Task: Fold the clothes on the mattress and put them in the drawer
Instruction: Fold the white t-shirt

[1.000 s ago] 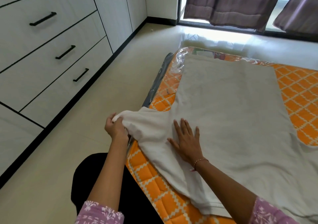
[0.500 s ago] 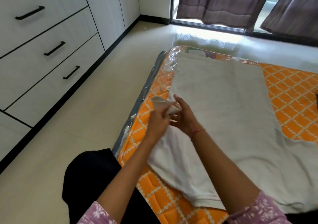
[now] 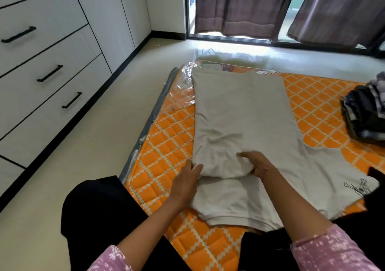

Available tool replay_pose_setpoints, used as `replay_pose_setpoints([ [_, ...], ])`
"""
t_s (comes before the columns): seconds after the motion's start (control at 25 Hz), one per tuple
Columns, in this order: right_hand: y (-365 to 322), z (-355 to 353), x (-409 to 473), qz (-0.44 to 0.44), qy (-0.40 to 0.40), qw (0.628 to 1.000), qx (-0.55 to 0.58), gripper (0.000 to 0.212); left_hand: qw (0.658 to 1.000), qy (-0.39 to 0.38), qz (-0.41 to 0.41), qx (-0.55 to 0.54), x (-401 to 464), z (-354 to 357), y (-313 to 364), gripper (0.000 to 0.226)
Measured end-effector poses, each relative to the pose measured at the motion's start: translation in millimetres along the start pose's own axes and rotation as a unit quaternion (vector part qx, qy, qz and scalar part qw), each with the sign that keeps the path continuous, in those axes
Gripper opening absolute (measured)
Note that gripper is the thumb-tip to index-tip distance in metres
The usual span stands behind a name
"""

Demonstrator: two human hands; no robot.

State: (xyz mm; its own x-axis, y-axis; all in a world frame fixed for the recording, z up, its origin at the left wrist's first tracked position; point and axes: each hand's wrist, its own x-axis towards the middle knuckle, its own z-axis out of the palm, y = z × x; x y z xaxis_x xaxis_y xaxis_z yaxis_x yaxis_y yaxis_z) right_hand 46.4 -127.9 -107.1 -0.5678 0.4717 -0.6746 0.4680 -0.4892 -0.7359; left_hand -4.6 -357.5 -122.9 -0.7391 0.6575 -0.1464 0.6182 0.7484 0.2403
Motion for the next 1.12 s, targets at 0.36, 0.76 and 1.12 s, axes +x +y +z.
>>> replay_pose_setpoints([
  [0.36, 9.4, -53.6, 13.9, -0.117, 0.240, 0.956, -0.119, 0.026, 0.973, -0.059, 0.141, 0.174, -28.2, 1.0, 28.5, 0.033],
  [0.76, 41.5, -7.4, 6.6, -0.317, 0.123, 0.704, -0.623, 0.064, 0.975, -0.076, 0.160, 0.137, -9.5, 8.8, 17.7, 0.078],
  [1.12, 90.0, -10.7, 6.2, -0.275, 0.081, 0.667, -0.688, 0.080, 0.997, 0.004, 0.009, 0.072, -0.4, 54.8, 24.6, 0.090],
])
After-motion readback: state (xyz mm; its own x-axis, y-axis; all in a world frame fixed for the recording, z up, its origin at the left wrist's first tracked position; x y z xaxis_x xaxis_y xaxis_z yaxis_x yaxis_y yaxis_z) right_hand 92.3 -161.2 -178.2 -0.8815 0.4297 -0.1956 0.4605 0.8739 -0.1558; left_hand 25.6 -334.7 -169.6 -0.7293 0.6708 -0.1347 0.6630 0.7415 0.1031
